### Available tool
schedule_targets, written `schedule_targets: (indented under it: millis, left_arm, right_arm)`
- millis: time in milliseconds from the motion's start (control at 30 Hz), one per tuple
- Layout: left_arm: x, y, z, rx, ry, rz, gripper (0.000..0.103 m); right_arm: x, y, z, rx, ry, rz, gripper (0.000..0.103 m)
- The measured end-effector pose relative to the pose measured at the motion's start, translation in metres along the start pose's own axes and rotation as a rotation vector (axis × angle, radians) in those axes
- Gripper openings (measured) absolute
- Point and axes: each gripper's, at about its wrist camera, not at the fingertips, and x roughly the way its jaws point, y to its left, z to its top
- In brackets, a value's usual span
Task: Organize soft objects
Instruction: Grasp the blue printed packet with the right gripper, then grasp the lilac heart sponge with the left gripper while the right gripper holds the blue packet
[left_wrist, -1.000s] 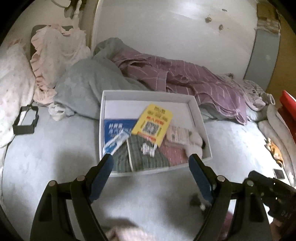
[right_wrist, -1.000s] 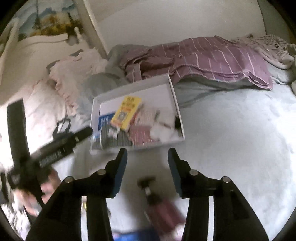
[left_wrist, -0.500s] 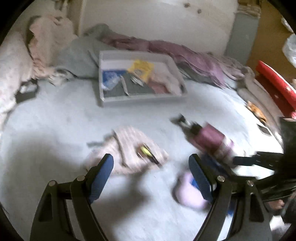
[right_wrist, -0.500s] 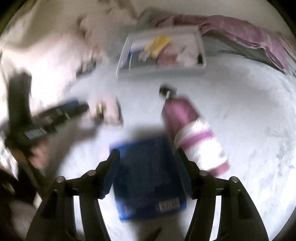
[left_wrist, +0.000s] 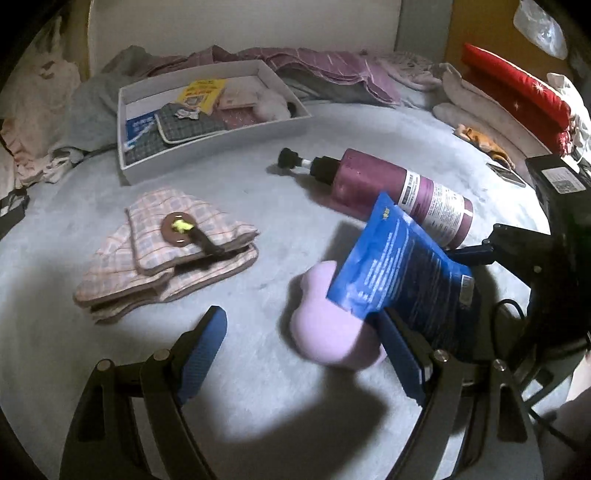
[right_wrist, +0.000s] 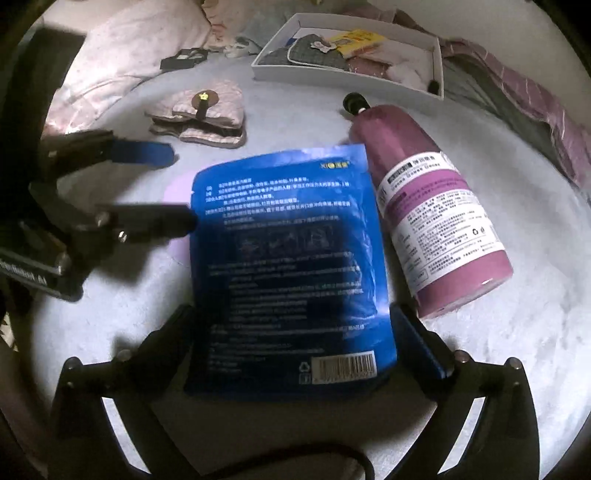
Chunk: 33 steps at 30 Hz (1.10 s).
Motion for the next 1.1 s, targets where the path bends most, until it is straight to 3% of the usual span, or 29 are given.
schedule_targets:
  millis: [67,200,233,300,400,633,733,800,900,1100]
  left_arm:
    - [0.008,-0.003,0.0,0.013,0.028,-0.053,0.084]
    - [0.011,-0.011,-0.002,0.05,0.047,-0.075,0.083]
    - [0.01,-0.011,-0.002,0.05,0.049,-0.076,0.082]
    - [0.008,-0.011,-0.004,0.05,0.052,-0.076,0.079]
    - [0.004,-0.014,-0.005,0.057,0.055,-0.079,0.072]
    - [0.005,-0.015,-0.006,0.052,0.078,-0.066,0.059]
    - [0.004,-0.013,-0.005,0.024,0.089,-0.073,0.053]
    - [0.003,-0.011,-0.005,0.001,0.092,-0.069,0.048]
    - [0.001,-0.009,-0.003,-0.034,0.099,-0.073,0.041]
    - [-0.018,0.009,0.001,-0.092,0.078,-0.04,0.032]
  right_arm:
    - [0.002,-0.003,0.001,0.006,0.004,0.008,0.103]
    - [0.001,-0.008,0.001,0.025,0.009,0.038,0.101]
    - [0.0,-0.009,0.002,0.035,0.001,0.043,0.099]
    - [-0.005,-0.017,0.001,0.08,-0.025,0.047,0.086]
    - [-0.004,-0.03,0.004,0.151,-0.028,0.092,0.083]
    - [-0.001,-0.023,0.008,0.112,-0.035,0.07,0.071]
    - [-0.005,-0.03,0.005,0.153,-0.047,0.063,0.052]
    - [-0.007,-0.041,0.004,0.206,-0.056,0.065,0.028]
    - [-0.01,-0.051,0.003,0.248,-0.063,0.084,0.005]
    - [-0.027,-0.051,0.009,0.266,-0.144,0.153,0.004]
